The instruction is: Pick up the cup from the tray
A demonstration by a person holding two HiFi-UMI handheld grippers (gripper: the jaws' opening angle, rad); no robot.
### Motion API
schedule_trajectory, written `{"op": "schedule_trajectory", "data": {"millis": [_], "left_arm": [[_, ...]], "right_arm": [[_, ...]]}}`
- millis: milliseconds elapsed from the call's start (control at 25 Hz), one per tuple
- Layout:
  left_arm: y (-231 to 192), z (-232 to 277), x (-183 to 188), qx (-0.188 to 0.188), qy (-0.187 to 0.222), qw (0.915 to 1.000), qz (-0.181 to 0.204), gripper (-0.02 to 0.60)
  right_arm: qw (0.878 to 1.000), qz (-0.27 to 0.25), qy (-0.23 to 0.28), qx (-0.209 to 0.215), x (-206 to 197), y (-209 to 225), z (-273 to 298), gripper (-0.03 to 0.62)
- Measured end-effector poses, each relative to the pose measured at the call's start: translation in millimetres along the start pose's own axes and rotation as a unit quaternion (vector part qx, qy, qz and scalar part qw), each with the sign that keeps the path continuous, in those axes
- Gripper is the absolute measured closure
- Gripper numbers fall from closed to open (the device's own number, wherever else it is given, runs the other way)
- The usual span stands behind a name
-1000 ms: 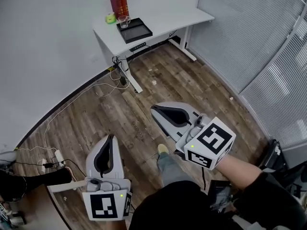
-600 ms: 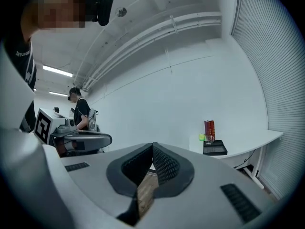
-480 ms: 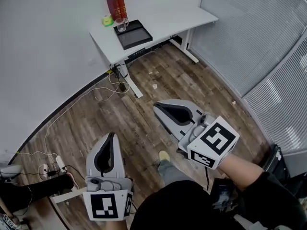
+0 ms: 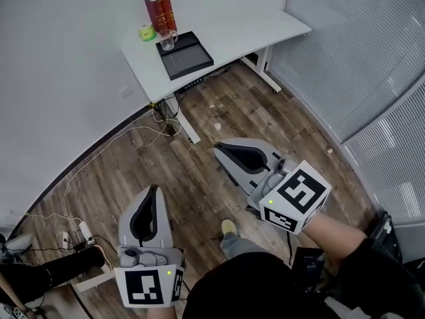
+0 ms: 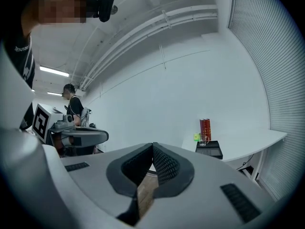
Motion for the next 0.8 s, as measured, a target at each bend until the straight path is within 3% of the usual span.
{"op": "schedule_trajectory", "data": {"millis": [560, 800], "left_arm": [[0.9, 41.3, 11.4, 0.018, -0.014, 0.9997, 0.008, 0.58], [8.3, 43.6, 26.1, 0.019, 0.002, 0.9997, 0.016, 0.58]], "right_arm": [[1.0, 0.01, 0.006, 0.012, 6.0, 51.8, 19.3, 0.58], [1.0, 0.003, 0.017, 0.006, 13.9, 59.7, 8.3, 0.58]]}}
Point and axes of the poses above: the fingertips, and each gripper's own axes: z forward along the fingers, y to its right, x out of its top, the point moved 6 cm from there along -z, backward along the fingers, and after that the axes turned 8 degrees about -y, right-handed, at the moved point
